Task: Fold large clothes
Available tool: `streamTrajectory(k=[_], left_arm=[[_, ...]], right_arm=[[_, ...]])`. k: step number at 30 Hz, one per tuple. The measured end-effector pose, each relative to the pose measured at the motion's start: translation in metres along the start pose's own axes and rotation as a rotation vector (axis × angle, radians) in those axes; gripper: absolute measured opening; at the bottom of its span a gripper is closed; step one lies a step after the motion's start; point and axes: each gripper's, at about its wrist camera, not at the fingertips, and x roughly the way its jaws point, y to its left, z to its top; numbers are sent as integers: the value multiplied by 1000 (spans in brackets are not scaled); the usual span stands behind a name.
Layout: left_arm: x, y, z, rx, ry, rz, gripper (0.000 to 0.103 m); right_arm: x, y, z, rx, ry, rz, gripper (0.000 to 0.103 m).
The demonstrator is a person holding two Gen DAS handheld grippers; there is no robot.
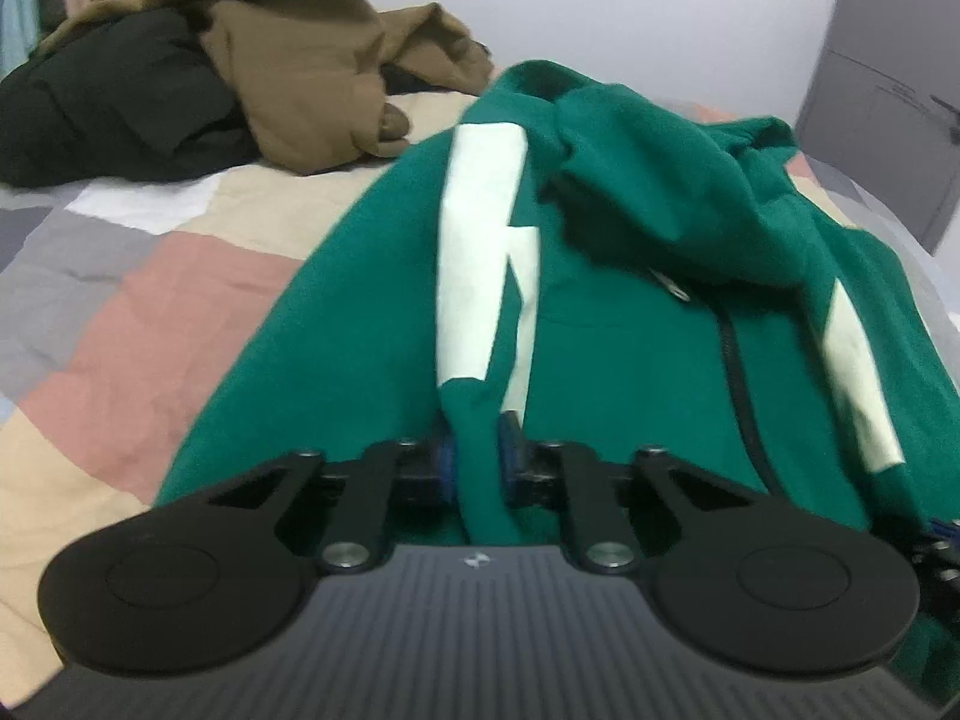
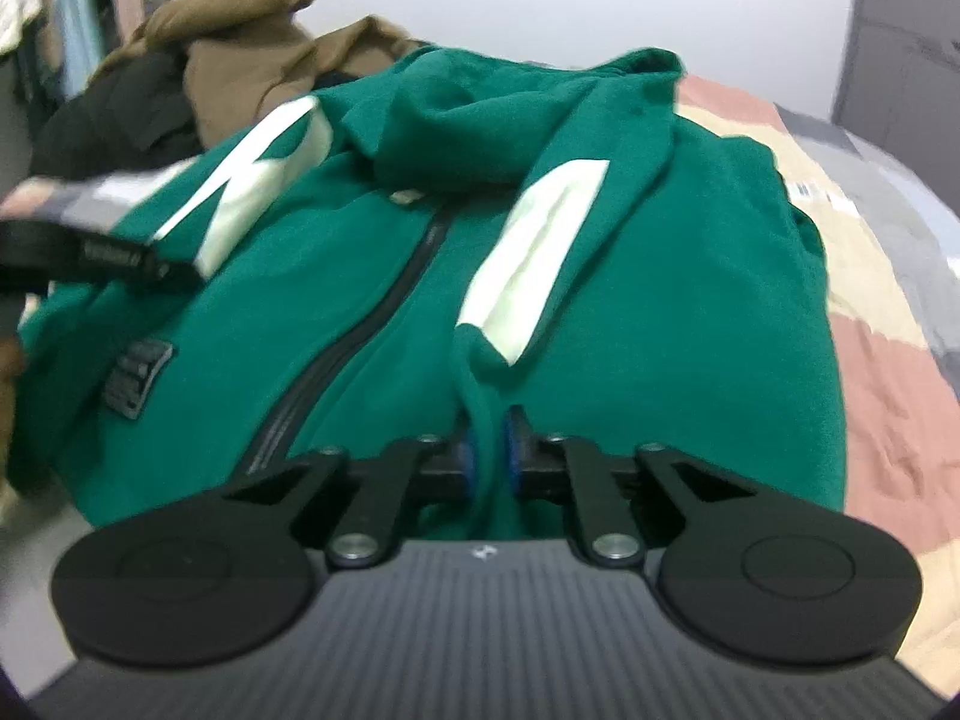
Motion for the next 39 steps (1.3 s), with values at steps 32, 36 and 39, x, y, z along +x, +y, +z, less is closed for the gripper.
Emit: streamTrajectory(k=[32, 36, 39], left_arm=[[17, 147, 84, -215, -160, 370, 8], [45, 164, 79, -265, -57, 367, 8], [56, 172, 74, -307, -12, 344, 9]], right_arm=[[-42, -282, 56, 478, -247, -583, 9], [-6, -291, 39, 470, -103, -595, 9], [15, -297, 28, 492, -11, -585, 9]])
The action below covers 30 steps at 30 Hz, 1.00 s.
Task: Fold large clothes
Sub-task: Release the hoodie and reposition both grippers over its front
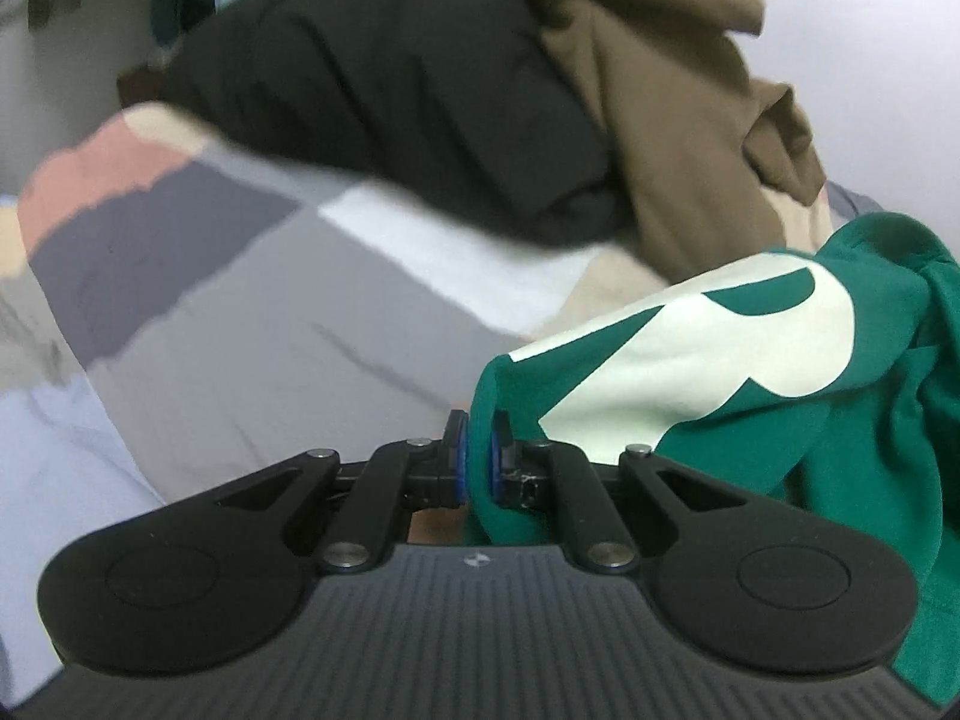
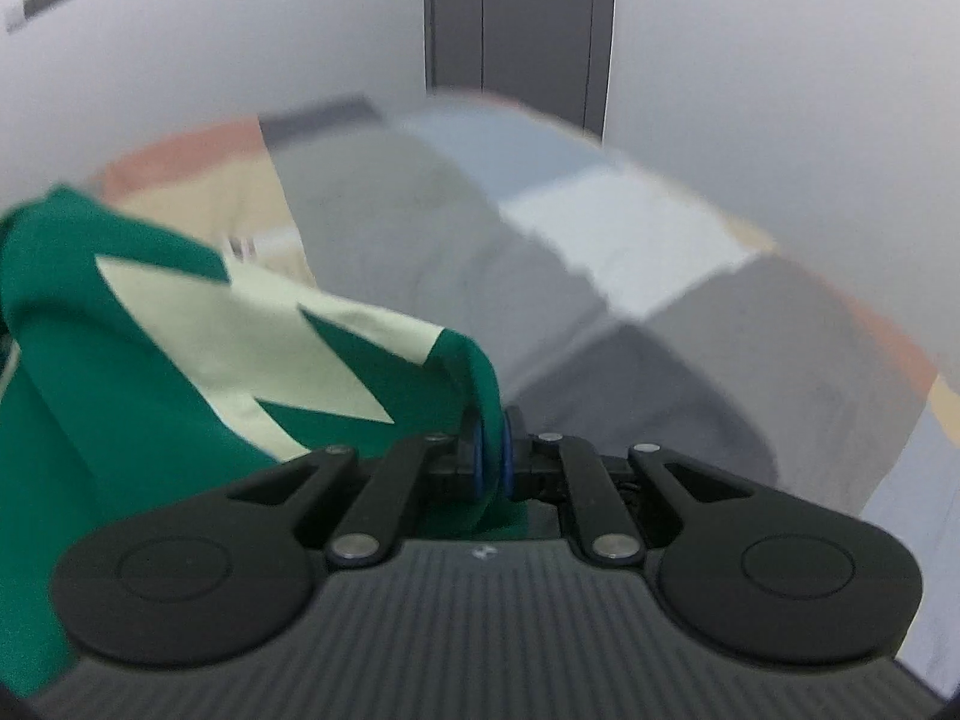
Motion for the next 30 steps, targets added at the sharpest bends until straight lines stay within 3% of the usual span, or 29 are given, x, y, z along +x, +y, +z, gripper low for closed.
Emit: streamTrajectory(k=[3, 10, 11, 14, 16, 17, 18, 20, 23, 26, 30], left_arm=[[11, 3, -4, -12, 27, -9, 10], [-7, 2, -6, -27, -12, -11, 13], [-12, 1, -6, -30, -19, -16, 19], [-32, -3, -7, -54, -49, -58, 52], [-47, -8, -9, -50, -81, -75, 54], [-54, -12, -10, -45, -91, -88, 54], [-61, -16, -12, -40, -101, -106, 55], [-79, -26, -19, -13, -146, -116, 58], [-106, -45, -31, 86, -222, -118, 60], [-125, -61, -40, 138, -239, -203, 61], [-138, -75, -52, 125, -200, -332, 60]], right_arm=[[8, 1, -4, 19, 46, 13, 9], [-15, 3, -5, 7, 17, 32, 11], [-18, 2, -3, 8, 10, 41, 12], [-35, -1, 2, 39, -15, 85, 12], [-49, -2, 4, 46, -48, 106, 14], [-58, -2, 4, 43, -69, 120, 20], [-65, -1, 4, 42, -88, 137, 34], [-79, 1, 4, 43, -129, 167, 49], [-100, 9, 3, 28, -184, 215, 55], [-116, 20, 3, 3, -230, 271, 60], [-141, 46, -9, -60, -290, 332, 60]])
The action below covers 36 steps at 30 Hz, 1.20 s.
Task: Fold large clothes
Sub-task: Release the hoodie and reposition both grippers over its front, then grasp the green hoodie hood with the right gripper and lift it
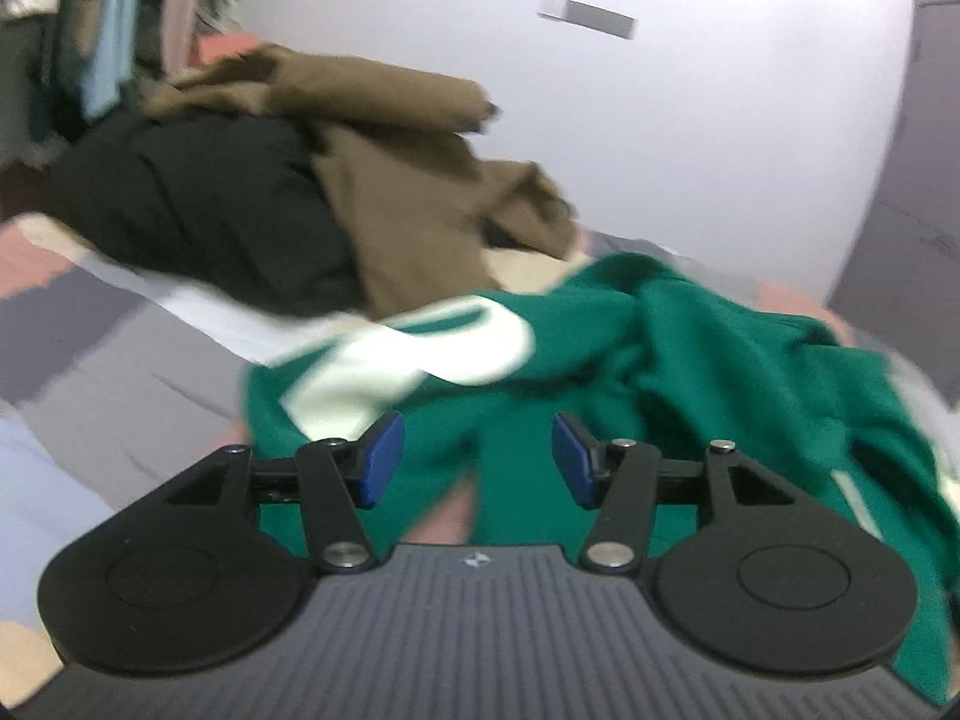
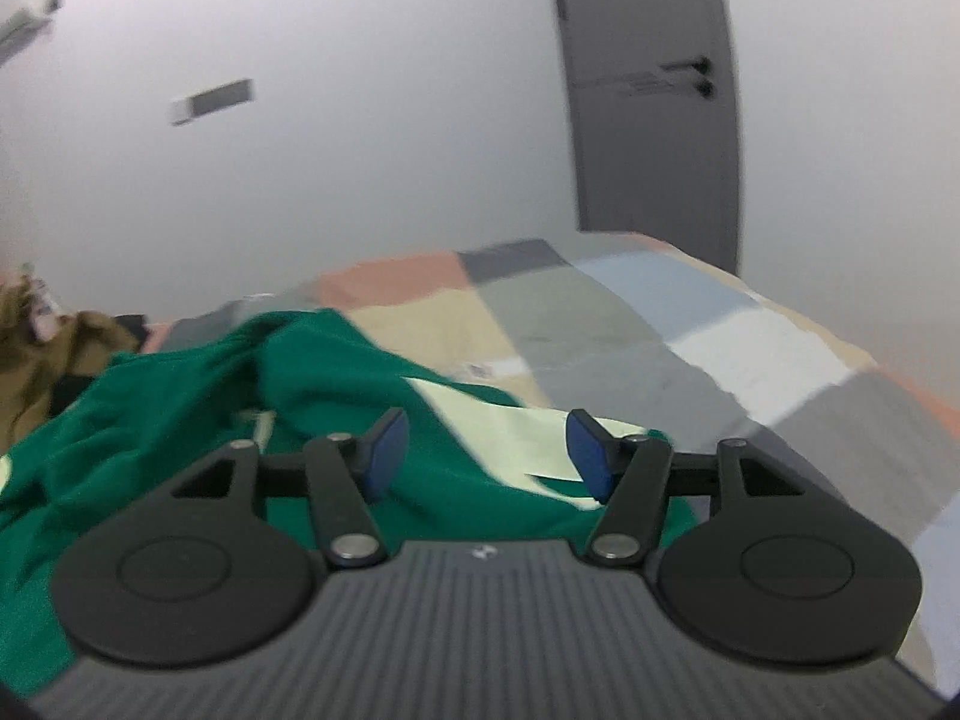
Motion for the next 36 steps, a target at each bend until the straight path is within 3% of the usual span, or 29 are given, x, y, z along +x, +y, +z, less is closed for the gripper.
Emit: streamTrajectory(k=[8, 11, 12, 13, 14, 15, 19, 28, 31, 33, 36], left_arm=[[7, -30, -25, 53, 52, -99, 60], [20, -29, -28, 49, 72, -107, 61], [25, -28, -28, 46, 77, -106, 60], [31, -25, -29, 43, 82, -107, 61], [37, -23, -29, 38, 86, -110, 60], [42, -21, -29, 33, 91, -113, 61], [63, -13, -33, -2, 114, -112, 60], [81, -6, -34, -36, 114, -171, 60], [89, -10, -33, -29, 118, -194, 60], [97, -12, -32, -16, 125, -201, 60], [108, -14, -30, 11, 115, -192, 60]], right_arm=[[-4, 82, -42, -90, 65, 252, 60], [13, 116, -57, -124, 139, 326, 60], [21, 127, -60, -124, 171, 346, 65], [30, 138, -64, -125, 197, 357, 70], [38, 146, -66, -120, 211, 364, 83], [48, 156, -68, -110, 224, 371, 85], [84, 199, -80, -112, 286, 392, 85], [156, 268, -72, -278, 203, 333, 85], [183, 280, -48, -323, 196, 350, 68], [205, 286, -20, -334, 195, 350, 40], [238, 297, 27, -322, 188, 327, 28]])
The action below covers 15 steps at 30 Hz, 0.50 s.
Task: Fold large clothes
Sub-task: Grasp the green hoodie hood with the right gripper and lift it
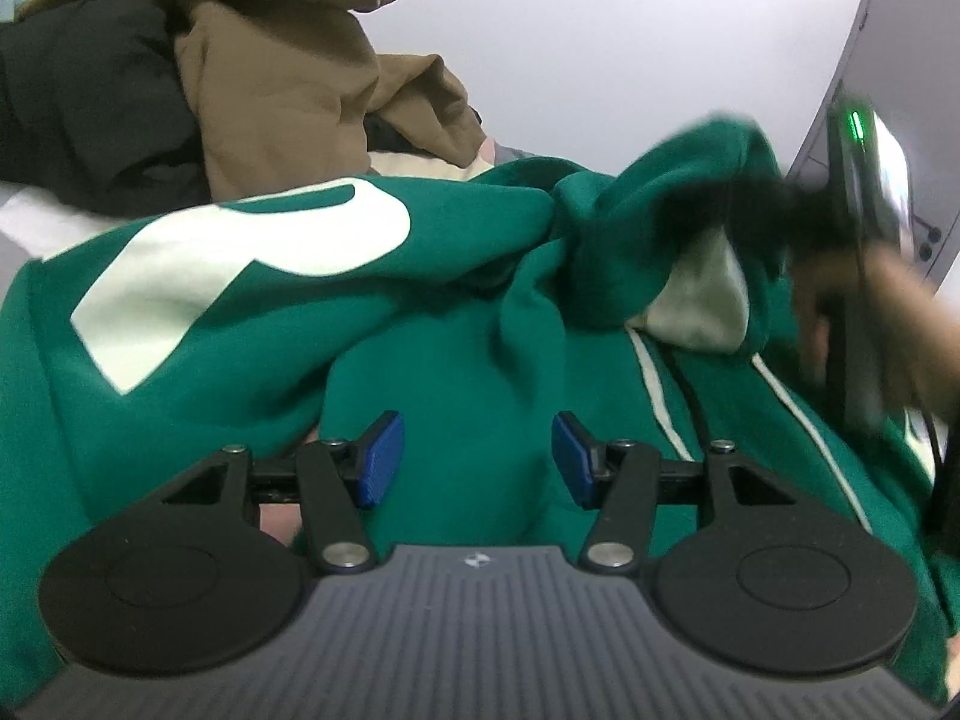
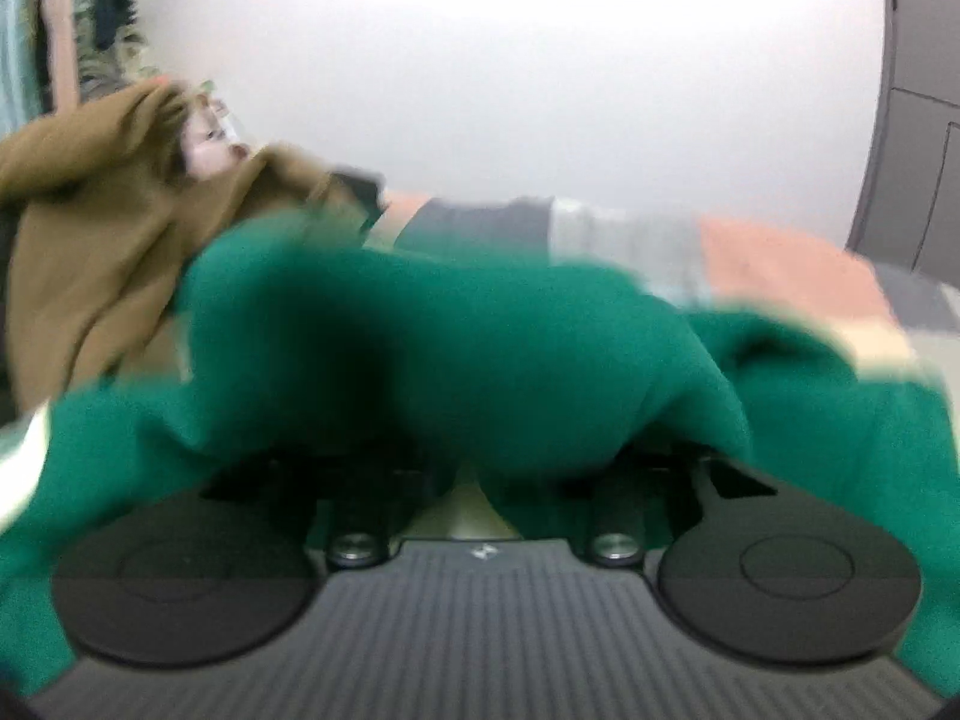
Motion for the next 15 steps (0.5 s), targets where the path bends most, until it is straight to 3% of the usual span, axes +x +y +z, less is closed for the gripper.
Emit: streamTrajectory(k=[5, 9, 15], left_arm=[[20, 10, 8, -28, 0, -26, 60], [38, 14, 9, -60, -1, -30, 60], [59, 10, 5, -34, -41, -14, 60]], right_arm=[[41, -22, 86, -1, -50, -76, 20], [83, -31, 151, -63, -112, -203, 20], [129, -55, 201, -20, -202, -345, 21]])
